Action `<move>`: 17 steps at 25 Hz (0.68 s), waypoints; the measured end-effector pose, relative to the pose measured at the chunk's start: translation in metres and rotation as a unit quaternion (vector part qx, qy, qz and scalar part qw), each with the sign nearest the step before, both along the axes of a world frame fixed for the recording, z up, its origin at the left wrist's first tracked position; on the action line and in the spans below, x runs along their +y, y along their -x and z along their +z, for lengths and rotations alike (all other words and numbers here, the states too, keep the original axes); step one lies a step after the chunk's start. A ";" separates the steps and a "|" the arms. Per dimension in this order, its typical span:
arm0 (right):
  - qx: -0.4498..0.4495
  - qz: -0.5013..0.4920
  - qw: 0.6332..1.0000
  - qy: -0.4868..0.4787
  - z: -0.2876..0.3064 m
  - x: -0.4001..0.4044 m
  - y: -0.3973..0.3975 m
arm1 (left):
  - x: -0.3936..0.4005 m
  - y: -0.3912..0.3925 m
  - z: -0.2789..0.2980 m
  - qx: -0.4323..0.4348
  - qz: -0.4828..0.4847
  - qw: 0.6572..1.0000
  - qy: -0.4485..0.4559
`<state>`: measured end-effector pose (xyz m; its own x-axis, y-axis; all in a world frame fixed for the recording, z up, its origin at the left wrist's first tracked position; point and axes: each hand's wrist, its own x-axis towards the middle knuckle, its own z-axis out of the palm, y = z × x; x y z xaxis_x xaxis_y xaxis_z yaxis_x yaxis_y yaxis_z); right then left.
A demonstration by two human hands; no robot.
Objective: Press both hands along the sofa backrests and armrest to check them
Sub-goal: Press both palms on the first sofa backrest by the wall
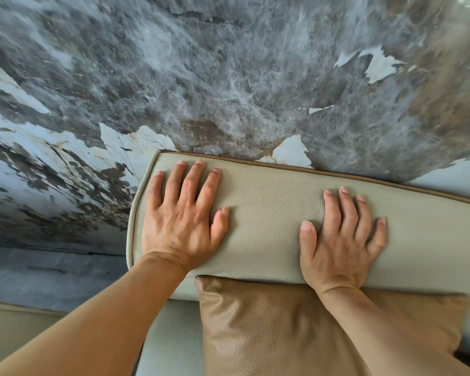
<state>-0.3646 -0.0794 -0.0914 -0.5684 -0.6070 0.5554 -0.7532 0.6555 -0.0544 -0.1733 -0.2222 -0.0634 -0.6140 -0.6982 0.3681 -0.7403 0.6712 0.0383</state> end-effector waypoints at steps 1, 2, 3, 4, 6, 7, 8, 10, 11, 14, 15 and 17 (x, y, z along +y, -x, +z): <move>-0.006 0.003 1.000 0.006 0.000 0.001 -0.002 | 0.002 -0.001 -0.002 0.001 0.004 1.000 -0.005; -0.011 0.004 1.000 0.011 0.002 -0.001 -0.006 | 0.002 -0.003 -0.002 0.005 0.008 1.000 -0.008; -0.016 -0.003 1.000 0.007 0.005 0.000 -0.010 | 0.002 -0.005 0.001 0.006 0.006 1.000 -0.015; -0.022 -0.011 1.000 -0.011 0.011 0.002 -0.011 | 0.002 -0.006 0.005 -0.001 0.002 1.000 -0.029; -0.066 0.001 0.996 -0.063 0.022 0.005 -0.011 | 0.000 -0.010 0.010 -0.025 -0.006 0.998 -0.051; -0.105 0.006 0.990 -0.093 0.029 0.007 -0.010 | -0.001 -0.011 0.013 -0.032 -0.015 0.997 -0.072; -0.135 0.007 0.984 -0.118 0.034 0.009 -0.010 | -0.001 -0.013 0.016 -0.028 -0.025 0.994 -0.098; -0.172 0.001 0.973 -0.153 0.042 0.019 -0.021 | 0.002 -0.026 0.026 -0.012 -0.045 0.989 -0.142; -0.183 0.002 0.968 -0.169 0.050 0.027 -0.033 | 0.005 -0.038 0.033 -0.015 -0.052 0.986 -0.155; -0.208 0.009 0.955 -0.211 0.074 0.052 -0.077 | 0.019 -0.077 0.056 -0.074 -0.053 0.983 -0.157; -0.216 0.005 0.951 -0.221 0.084 0.059 -0.091 | 0.024 -0.089 0.064 -0.098 -0.049 0.981 -0.161; -0.221 -0.006 0.945 -0.239 0.110 0.074 -0.119 | 0.035 -0.109 0.083 -0.140 -0.051 0.974 -0.169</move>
<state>-0.2460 -0.0058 0.0187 -0.6899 -0.7200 -0.0747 -0.7179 0.6938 -0.0573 -0.0646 -0.1870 0.0195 -0.7303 -0.6801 -0.0643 -0.6831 0.7263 0.0768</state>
